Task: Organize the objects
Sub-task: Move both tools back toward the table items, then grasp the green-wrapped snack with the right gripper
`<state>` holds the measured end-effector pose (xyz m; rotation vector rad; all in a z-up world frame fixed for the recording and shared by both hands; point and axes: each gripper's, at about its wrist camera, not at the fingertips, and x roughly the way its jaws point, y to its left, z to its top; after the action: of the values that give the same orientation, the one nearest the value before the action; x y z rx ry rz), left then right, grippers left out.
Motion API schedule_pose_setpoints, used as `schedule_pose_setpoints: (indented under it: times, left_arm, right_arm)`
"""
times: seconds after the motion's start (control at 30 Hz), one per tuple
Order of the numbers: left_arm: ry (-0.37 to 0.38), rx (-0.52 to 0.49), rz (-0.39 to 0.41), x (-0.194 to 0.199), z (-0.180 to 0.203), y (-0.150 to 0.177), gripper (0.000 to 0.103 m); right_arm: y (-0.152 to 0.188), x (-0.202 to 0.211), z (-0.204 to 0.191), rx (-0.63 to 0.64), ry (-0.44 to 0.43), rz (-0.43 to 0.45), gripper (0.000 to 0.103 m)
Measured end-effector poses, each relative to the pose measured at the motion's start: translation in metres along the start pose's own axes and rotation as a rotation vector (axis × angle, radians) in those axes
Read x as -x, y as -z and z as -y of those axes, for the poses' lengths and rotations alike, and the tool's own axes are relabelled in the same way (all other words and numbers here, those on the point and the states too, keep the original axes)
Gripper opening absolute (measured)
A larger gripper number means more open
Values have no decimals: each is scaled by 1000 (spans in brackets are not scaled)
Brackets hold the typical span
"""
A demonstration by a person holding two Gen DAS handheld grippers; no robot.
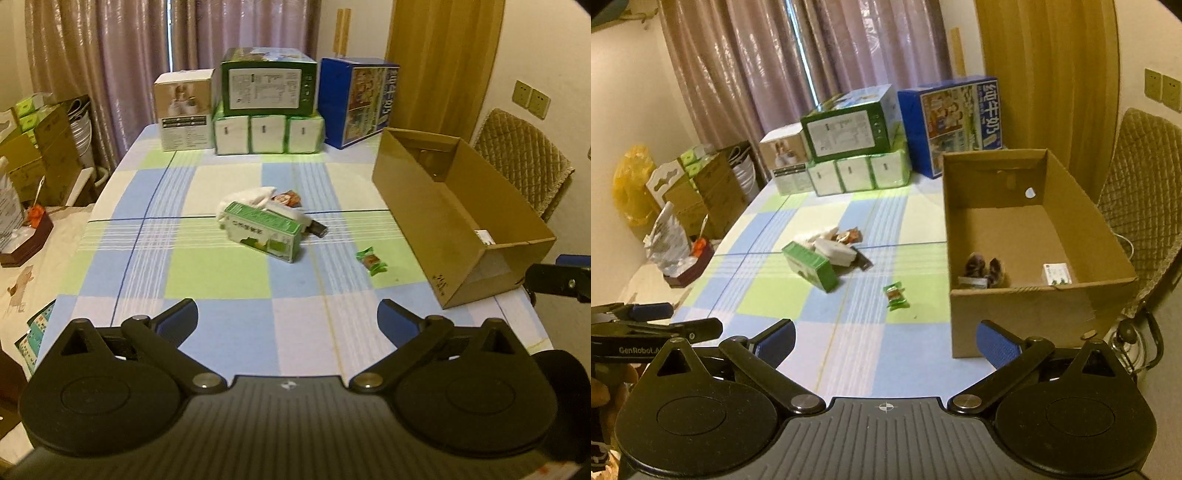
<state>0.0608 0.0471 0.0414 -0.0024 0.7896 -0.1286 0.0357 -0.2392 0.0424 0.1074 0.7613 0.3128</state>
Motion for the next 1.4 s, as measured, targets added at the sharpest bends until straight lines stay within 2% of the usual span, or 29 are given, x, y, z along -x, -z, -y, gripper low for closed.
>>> schedule_pose_setpoints:
  times: [0.4, 0.47, 0.57, 0.63, 0.77, 1.0, 1.4]
  left_arm:
    - [-40, 35, -11, -18, -27, -1, 102]
    - [-47, 39, -15, -24, -31, -2, 102]
    - [-59, 43, -21, -36, -37, -5, 102]
    - [-63, 51, -26, -45, -42, -8, 102]
    - [-67, 59, -36, -66, -47, -13, 102]
    - [-59, 68, -59, -110, -54, -22, 102]
    - [-32, 64, -102, -177, -53, -29, 102]
  right_arm:
    - [8, -28, -22, 38, -43, -10, 100]
    - [8, -36, -27, 60, -47, -11, 96]
    - [7, -52, -33, 84, -39, -25, 86]
    - [6, -68, -35, 106, -29, -41, 76]
    - [5, -98, -38, 140, -10, -50, 66]
    - [5, -155, -34, 187, 51, -60, 44]
    - [1, -238, -10, 228, 136, -115, 40]
